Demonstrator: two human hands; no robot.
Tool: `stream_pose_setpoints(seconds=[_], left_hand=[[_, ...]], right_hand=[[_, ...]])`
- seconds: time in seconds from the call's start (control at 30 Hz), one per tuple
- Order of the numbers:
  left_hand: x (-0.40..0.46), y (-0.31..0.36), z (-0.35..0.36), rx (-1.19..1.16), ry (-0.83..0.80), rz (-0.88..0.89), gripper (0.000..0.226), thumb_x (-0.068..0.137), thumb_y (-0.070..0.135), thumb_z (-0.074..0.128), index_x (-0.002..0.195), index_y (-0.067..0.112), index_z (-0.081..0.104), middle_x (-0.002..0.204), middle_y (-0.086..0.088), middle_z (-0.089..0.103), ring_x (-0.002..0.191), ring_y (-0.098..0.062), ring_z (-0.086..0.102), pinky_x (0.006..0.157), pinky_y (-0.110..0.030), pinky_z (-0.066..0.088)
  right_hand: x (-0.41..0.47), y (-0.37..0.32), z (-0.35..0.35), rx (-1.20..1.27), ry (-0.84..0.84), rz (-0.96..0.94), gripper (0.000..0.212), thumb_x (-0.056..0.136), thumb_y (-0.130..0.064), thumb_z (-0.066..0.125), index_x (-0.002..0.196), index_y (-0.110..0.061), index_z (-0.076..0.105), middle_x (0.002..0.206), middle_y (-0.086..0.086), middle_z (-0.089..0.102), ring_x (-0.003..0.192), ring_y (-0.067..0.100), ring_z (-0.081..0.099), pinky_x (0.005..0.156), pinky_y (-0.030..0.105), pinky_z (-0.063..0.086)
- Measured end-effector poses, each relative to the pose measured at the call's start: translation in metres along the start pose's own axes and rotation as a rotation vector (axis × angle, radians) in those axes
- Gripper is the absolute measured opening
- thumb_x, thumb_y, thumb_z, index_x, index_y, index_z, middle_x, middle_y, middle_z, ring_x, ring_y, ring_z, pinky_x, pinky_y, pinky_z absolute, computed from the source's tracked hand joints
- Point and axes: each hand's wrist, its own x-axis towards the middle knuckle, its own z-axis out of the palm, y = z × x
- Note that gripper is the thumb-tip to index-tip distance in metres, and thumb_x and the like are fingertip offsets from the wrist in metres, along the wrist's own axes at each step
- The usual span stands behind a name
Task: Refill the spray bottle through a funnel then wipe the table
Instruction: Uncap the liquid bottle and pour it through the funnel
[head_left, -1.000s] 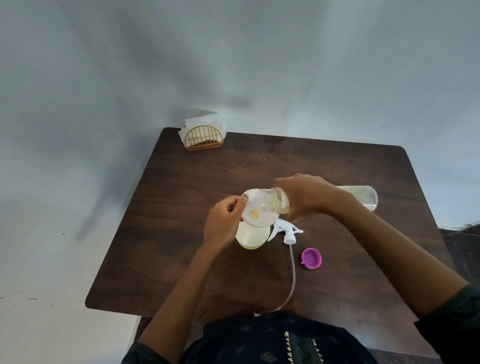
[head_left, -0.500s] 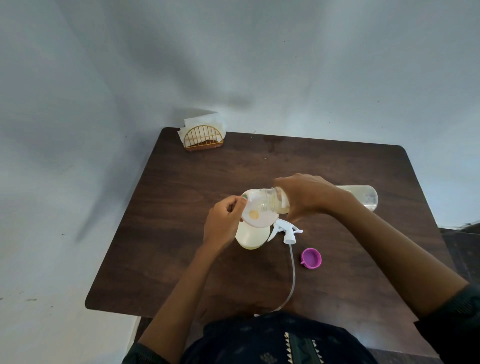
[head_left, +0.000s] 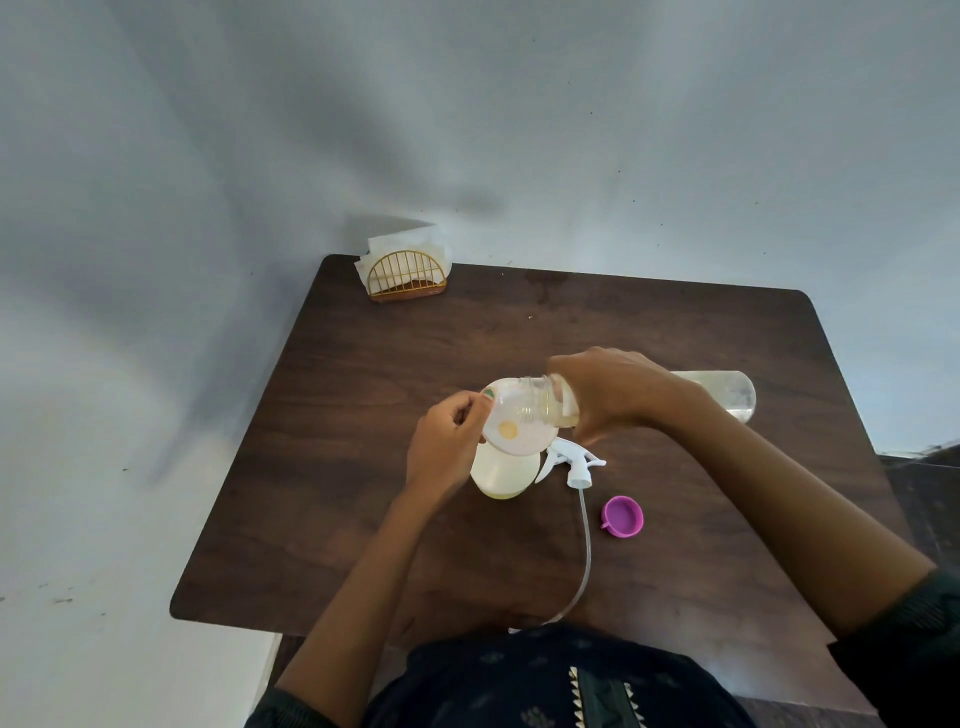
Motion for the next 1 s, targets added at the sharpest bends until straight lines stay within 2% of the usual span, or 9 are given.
stream_pose_setpoints(seconds=[0.2,0.37,0.5,0.7,1.0], left_hand=[[0.0001,-0.0008,0.0002,-0.002,0.008,-0.008,0.048,0.077,0.061,0.043,0.072,0.017,0.061,0.065,0.000,0.058,0.054,0.001,0.053,0.061,-0.035,0.041],[-0.0004,-0.0002,-0.0007,-0.008,0.002,-0.008,0.045,0.080,0.059,0.044,0.069,0.017,0.058,0.059,0.008,0.054,0.053,0.001,0.051,0.061,-0.035,0.040],[-0.0003,-0.0012,-0.0005,-0.002,0.000,-0.003,0.047,0.079,0.060,0.042,0.072,0.018,0.061,0.065,0.001,0.059,0.055,0.001,0.052,0.061,-0.037,0.042],[-0.0009,0.0000,0.0001,0.011,0.004,-0.015,0.047,0.079,0.061,0.041,0.073,0.019,0.062,0.067,0.000,0.060,0.054,0.003,0.052,0.062,-0.035,0.042],[-0.0004,-0.0016,0.0011,0.026,0.010,-0.013,0.044,0.077,0.065,0.041,0.076,0.027,0.063,0.072,0.000,0.063,0.057,0.003,0.055,0.063,-0.038,0.046]], right_hand=[[-0.0009,-0.0011,-0.0015,-0.004,0.000,-0.005,0.049,0.068,-0.026,0.078,0.091,-0.028,0.035,0.085,-0.008,0.051,0.079,0.016,0.050,0.058,0.022,0.033],[-0.0008,-0.0007,-0.0006,-0.011,0.010,-0.004,0.048,0.066,-0.027,0.078,0.092,-0.027,0.037,0.085,-0.007,0.053,0.079,0.016,0.052,0.055,0.021,0.032],[-0.0015,-0.0012,-0.0010,-0.008,0.012,-0.003,0.046,0.067,-0.027,0.078,0.094,-0.026,0.040,0.086,-0.007,0.054,0.079,0.016,0.053,0.058,0.022,0.034],[-0.0042,-0.0036,-0.0035,-0.024,0.015,-0.005,0.045,0.069,-0.025,0.076,0.091,-0.026,0.037,0.082,-0.008,0.051,0.076,0.016,0.050,0.050,0.019,0.027],[-0.0045,-0.0047,-0.0051,-0.001,0.005,0.003,0.047,0.069,-0.023,0.077,0.105,-0.022,0.048,0.087,-0.007,0.052,0.080,0.015,0.051,0.051,0.017,0.027]])
